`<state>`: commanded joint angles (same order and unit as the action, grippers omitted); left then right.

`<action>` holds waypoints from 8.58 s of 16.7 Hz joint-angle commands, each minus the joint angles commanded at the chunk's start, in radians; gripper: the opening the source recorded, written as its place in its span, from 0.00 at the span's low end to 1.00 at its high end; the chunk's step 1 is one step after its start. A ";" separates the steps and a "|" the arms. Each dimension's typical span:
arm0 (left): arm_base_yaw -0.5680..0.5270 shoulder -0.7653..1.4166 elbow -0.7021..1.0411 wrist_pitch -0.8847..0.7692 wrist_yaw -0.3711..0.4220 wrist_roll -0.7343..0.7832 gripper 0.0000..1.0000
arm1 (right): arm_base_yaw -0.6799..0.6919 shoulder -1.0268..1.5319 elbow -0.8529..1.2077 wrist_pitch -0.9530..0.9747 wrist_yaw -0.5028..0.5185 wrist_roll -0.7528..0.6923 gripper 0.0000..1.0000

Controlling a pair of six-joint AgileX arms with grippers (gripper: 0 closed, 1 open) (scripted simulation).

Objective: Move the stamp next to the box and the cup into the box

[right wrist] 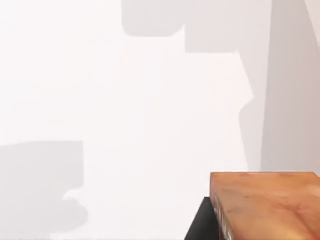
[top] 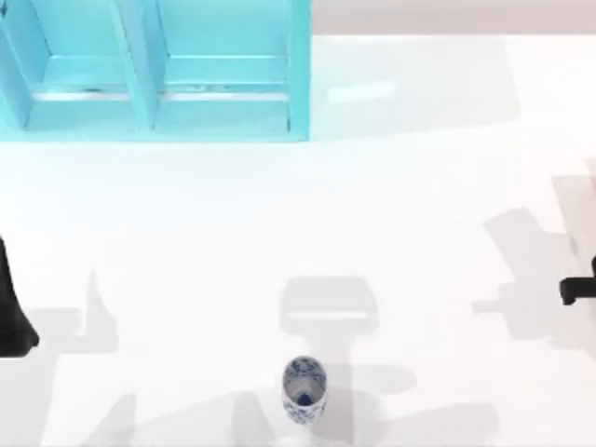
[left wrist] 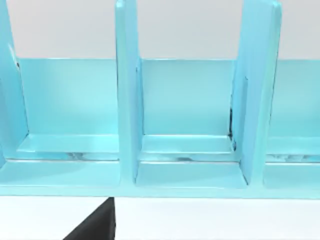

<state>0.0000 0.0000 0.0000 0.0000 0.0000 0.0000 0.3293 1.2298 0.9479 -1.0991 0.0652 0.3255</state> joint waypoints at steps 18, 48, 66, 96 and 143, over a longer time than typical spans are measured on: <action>0.000 0.000 0.000 0.000 0.000 0.000 1.00 | -0.011 0.083 -0.186 0.273 -0.002 -0.010 0.00; 0.000 0.000 0.000 0.000 0.000 0.000 1.00 | -0.008 0.088 -0.157 0.248 -0.004 -0.011 1.00; 0.000 0.000 0.000 0.000 0.000 0.000 1.00 | 0.098 0.158 0.261 -0.135 -0.014 0.095 1.00; 0.000 0.000 0.000 0.000 0.000 0.000 1.00 | 0.634 0.806 0.450 0.166 -0.064 0.655 1.00; 0.000 0.000 0.000 0.000 0.000 0.000 1.00 | 0.085 0.367 0.315 -0.123 0.043 0.085 0.00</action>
<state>0.0000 0.0000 0.0000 0.0000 0.0000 0.0000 0.4146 1.5971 1.2628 -1.2219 0.1082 0.4101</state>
